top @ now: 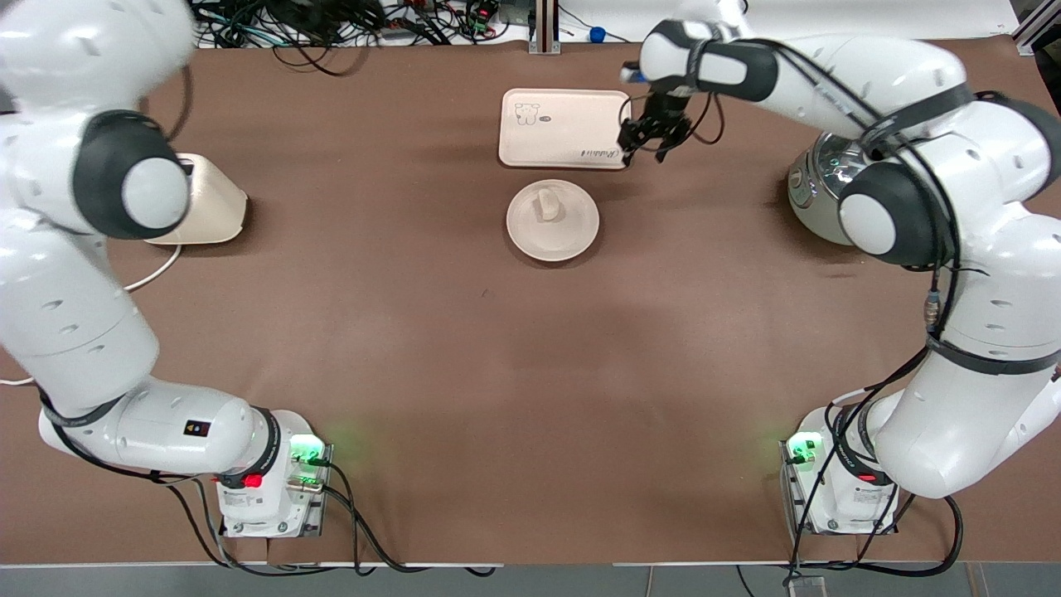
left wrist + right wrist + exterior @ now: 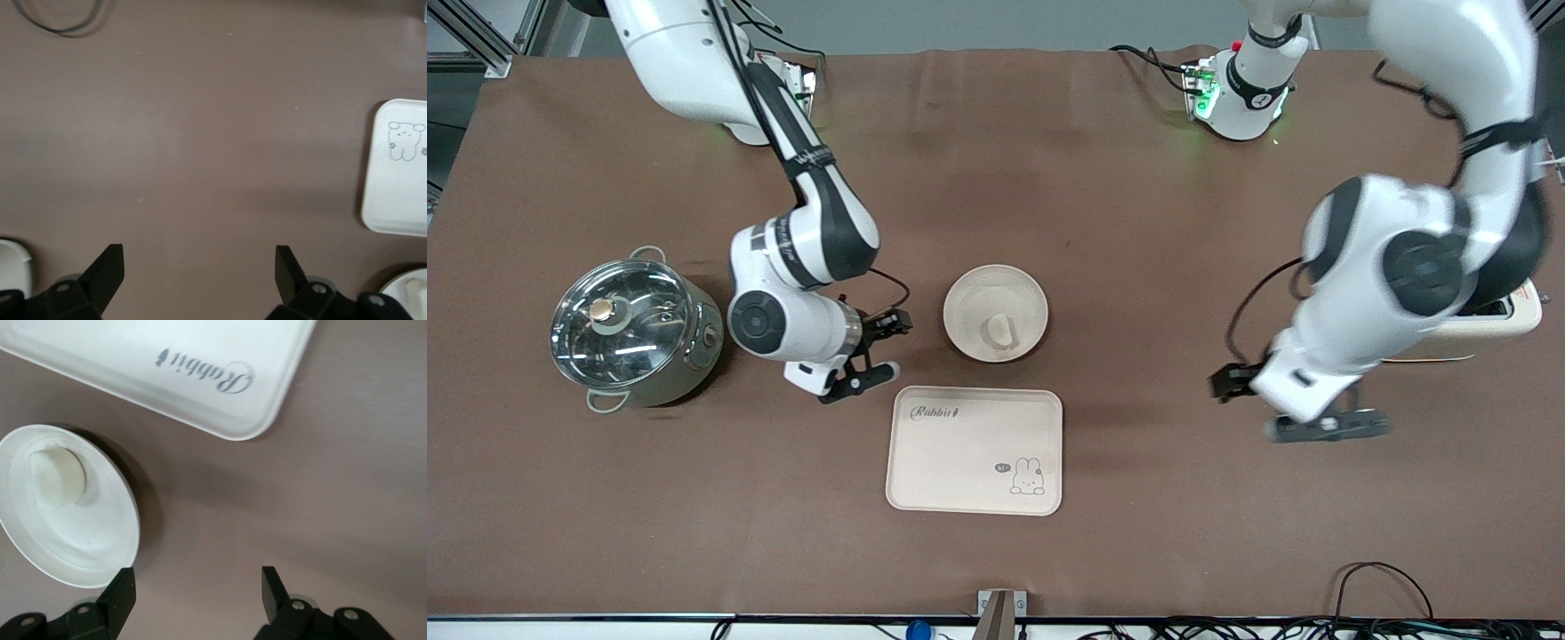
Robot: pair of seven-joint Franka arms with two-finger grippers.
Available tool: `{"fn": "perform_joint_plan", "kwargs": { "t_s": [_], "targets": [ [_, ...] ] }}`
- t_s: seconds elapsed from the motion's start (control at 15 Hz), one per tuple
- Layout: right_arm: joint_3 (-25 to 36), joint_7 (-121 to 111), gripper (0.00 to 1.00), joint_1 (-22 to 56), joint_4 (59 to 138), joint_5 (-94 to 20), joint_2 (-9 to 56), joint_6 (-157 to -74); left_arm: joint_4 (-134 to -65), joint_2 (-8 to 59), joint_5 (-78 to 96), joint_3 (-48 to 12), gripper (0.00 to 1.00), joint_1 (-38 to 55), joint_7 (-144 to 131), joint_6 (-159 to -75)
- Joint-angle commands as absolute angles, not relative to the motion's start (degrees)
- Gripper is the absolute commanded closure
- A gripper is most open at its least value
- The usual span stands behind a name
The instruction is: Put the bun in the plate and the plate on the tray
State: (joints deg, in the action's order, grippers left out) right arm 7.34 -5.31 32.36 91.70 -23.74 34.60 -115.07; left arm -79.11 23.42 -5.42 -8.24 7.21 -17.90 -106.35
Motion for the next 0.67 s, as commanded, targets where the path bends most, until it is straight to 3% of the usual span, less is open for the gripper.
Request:
{"fn": "perform_joint_plan", "kwargs": {
  "t_s": [0.0,0.47,0.6],
  "targets": [
    [5.55,-5.97,0.23,33.4,91.41,-27.59,37.26,-118.46,-81.3,14.18,-5.54,-8.97,0.0,5.98,-15.39,-98.12],
    [0.97,-6.5,0.34,33.49,91.49,-29.62,41.04,-123.75,-81.65,5.55,-4.66,-8.79,0.0,2.12,-10.39,-91.94],
    [0.97,-6.5,0.39,33.84,91.49,-29.79,41.57,-123.92,-83.14,4.4,-4.57,-12.72,0.0,-2.17,-10.02,-91.67]
  ]
}}
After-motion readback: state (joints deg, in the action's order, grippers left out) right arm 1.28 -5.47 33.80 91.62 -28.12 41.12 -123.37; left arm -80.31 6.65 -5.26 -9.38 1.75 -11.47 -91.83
